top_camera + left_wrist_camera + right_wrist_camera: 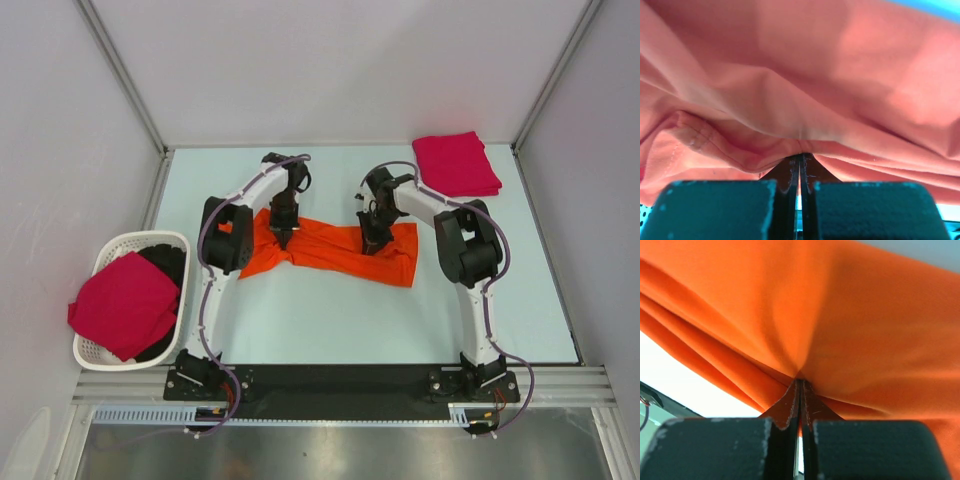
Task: Fold and stack the t-shirts
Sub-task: Fold the other side of the tshirt into a rectangle
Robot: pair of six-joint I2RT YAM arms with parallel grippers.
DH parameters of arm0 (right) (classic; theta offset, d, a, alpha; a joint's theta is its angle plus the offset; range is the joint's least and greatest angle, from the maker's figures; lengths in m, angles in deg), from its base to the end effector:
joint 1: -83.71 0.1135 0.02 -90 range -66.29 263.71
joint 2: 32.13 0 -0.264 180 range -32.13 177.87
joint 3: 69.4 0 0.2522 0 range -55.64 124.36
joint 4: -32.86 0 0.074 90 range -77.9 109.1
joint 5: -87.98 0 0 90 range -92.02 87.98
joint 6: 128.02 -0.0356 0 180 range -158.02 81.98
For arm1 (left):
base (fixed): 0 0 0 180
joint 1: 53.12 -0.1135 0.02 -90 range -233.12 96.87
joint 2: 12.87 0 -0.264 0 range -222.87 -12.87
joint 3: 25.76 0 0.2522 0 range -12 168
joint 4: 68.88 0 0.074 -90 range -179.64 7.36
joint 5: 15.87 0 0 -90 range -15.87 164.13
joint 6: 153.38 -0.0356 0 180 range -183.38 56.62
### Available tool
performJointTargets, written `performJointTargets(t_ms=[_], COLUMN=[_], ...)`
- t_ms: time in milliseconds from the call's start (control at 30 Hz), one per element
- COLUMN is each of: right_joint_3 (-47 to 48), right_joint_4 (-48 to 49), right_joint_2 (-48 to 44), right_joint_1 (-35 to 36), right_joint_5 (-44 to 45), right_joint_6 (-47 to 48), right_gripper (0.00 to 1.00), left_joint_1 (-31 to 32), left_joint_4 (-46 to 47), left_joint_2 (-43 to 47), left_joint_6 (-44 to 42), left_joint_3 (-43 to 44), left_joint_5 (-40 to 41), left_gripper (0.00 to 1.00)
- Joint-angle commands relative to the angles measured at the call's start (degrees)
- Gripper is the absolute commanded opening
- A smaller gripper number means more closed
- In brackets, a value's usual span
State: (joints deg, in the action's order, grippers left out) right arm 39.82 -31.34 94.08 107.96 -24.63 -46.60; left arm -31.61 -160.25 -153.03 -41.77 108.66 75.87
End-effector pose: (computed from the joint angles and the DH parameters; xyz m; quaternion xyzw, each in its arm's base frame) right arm 0.3896 0.1905 0.1472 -0.1482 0.9665 0.2088 0.0170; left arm 0.4284 -0.1677 0.1487 -0.0001 -0.9980 -0.0369 0.0521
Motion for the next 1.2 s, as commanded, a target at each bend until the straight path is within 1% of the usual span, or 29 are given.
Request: performJointTargets(t_ms=[0,33,133,167,200,233,267,367,400,500,667,800,833,867,900,933,967,1000,1033,1067,1133,1167], right_joint_3=[-3.2,-1.4,3.0,7.0,9.3,11.7,16.6,24.9,26.1,26.5,26.7,26.2,25.3,24.7,24.1,23.5,22.2,21.5,20.4,17.7,14.3,9.7], right_joint_4=[-3.8,-3.9,-5.3,-5.6,-6.9,-7.8,-8.5,-11.7,-11.9,-11.4,-11.4,-11.0,-10.8,-10.4,-10.2,-9.9,-9.9,-9.9,-9.9,-9.4,-10.0,-9.9], right_joint_2=[0.8,1.2,2.1,3.2,4.1,5.2,7.4,11.3,12.0,12.8,12.0,7.0,4.0,2.1,0.6,-0.9,-3.8,-5.1,-6.6,-8.9,-10.7,-12.7], right_joint_1=[3.6,3.8,3.3,2.7,2.0,1.5,0.7,-0.1,-0.3,-1.3,-2.0,-2.2,-2.1,-2.1,-2.0,-1.8,-1.4,-1.1,-1.0,-0.8,-0.8,-0.7], right_joint_5=[3.2,3.3,5.3,5.6,5.6,5.9,5.7,6.7,7.1,7.7,9.6,6.5,5.9,5.2,3.9,3.3,2.8,2.9,3.1,1.8,1.9,2.3], right_joint_6=[-0.2,-0.3,0.1,0.3,0.9,0.9,1.3,2.5,2.3,2.0,2.3,2.0,1.8,1.4,1.0,1.0,1.0,0.5,0.1,-0.2,-1.7,-2.1], right_gripper=[0.0,0.0,0.0,0.0,0.0,0.0,0.0,0.0,0.0,0.0,0.0,0.0,0.0,0.0,0.0,0.0,0.0,0.0,0.0,0.0,0.0,0.0], left_joint_1=[-1.7,-1.5,0.2,0.6,1.5,1.9,2.3,4.2,4.6,5.5,6.3,6.4,6.5,6.4,6.5,6.4,6.5,6.4,6.5,6.4,6.3,5.8], left_joint_4=[9.1,9.3,11.3,11.9,12.5,12.7,13.1,15.3,16.0,17.2,19.2,20.3,20.6,20.9,21.2,21.6,22.1,22.6,23.0,23.5,23.4,23.5], left_joint_2=[-4.1,-3.5,2.8,6.3,7.5,8.8,9.6,11.6,12.0,12.0,14.5,20.5,22.0,25.5,27.1,28.9,31.4,32.7,33.9,35.8,37.1,37.7], left_joint_6=[1.7,1.4,0.1,-0.4,-0.8,-0.9,-1.3,-2.1,-2.4,-3.7,-5.0,-6.1,-6.4,-6.3,-6.1,-6.1,-6.0,-5.9,-5.9,-5.9,-6.8,-7.0], left_joint_3=[3.4,2.7,-3.4,-5.6,-9.7,-11.9,-14.1,-24.0,-26.0,-31.2,-36.5,-35.2,-34.6,-33.1,-32.6,-32.1,-31.0,-30.8,-30.7,-30.9,-31.3,-32.1], left_joint_5=[4.2,3.6,4.1,3.5,3.7,3.4,2.4,1.4,1.1,-0.9,-0.7,-0.1,-0.7,-0.7,-1.0,-1.2,-1.2,-1.2,-1.0,1.3,4.5,6.3], left_gripper=[0.0,0.0,0.0,0.0,0.0,0.0,0.0,0.0,0.0,0.0,0.0,0.0,0.0,0.0,0.01,0.06,0.2,0.28,0.33,0.42,0.52,0.55])
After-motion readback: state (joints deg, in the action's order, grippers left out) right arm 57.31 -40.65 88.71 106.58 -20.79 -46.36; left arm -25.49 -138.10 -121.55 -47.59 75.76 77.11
